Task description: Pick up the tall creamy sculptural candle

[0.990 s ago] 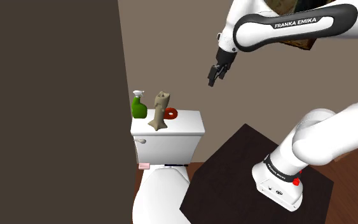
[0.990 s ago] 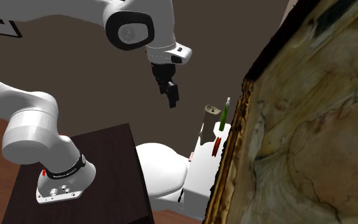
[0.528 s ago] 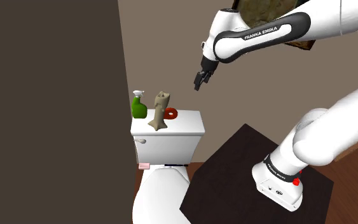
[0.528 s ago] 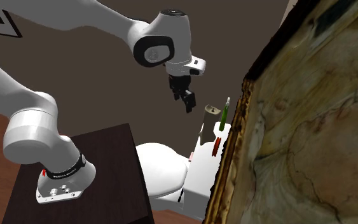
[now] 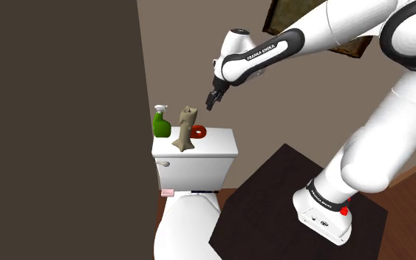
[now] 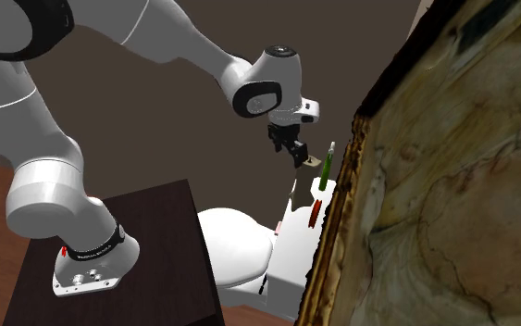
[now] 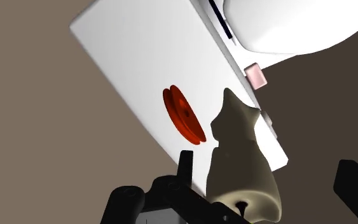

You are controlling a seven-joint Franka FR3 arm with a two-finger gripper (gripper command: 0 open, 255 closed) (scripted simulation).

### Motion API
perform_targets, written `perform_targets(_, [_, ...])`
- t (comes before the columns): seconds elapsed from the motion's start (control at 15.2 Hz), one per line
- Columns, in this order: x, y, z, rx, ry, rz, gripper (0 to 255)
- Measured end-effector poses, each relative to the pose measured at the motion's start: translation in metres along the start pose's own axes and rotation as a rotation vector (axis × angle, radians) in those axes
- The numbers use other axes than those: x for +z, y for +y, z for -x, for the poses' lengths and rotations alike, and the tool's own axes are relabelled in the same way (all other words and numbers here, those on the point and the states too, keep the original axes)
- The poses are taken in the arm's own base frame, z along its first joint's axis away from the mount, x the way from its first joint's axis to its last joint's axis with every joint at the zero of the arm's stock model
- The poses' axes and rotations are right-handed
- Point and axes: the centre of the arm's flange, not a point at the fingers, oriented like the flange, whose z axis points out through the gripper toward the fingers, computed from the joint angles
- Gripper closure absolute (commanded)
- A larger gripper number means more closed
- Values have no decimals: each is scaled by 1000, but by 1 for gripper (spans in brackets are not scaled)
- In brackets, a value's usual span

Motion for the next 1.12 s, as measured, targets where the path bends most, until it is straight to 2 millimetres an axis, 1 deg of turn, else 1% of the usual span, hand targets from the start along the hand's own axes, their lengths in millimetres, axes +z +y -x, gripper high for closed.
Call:
perform_targets(0.07, [9,-1,-10,-12,7,-3,0])
perform_targets(0.26, [35,-6,-30,-48,27,-9,0])
perform_targets(0.33, [44,-7,-42,-60,34,-12,0])
perform_targets(0.4, [52,-12,-47,-72,40,-14,0])
perform_targets(0.53, [68,-13,-65,-93,53,-18,0])
perform_targets(0.66, [81,-10,-70,-100,57,-20,0])
perform_targets(1.06, [112,-11,-65,-103,58,-20,0])
perform_targets(1.12, [114,-11,-66,-103,59,-20,255])
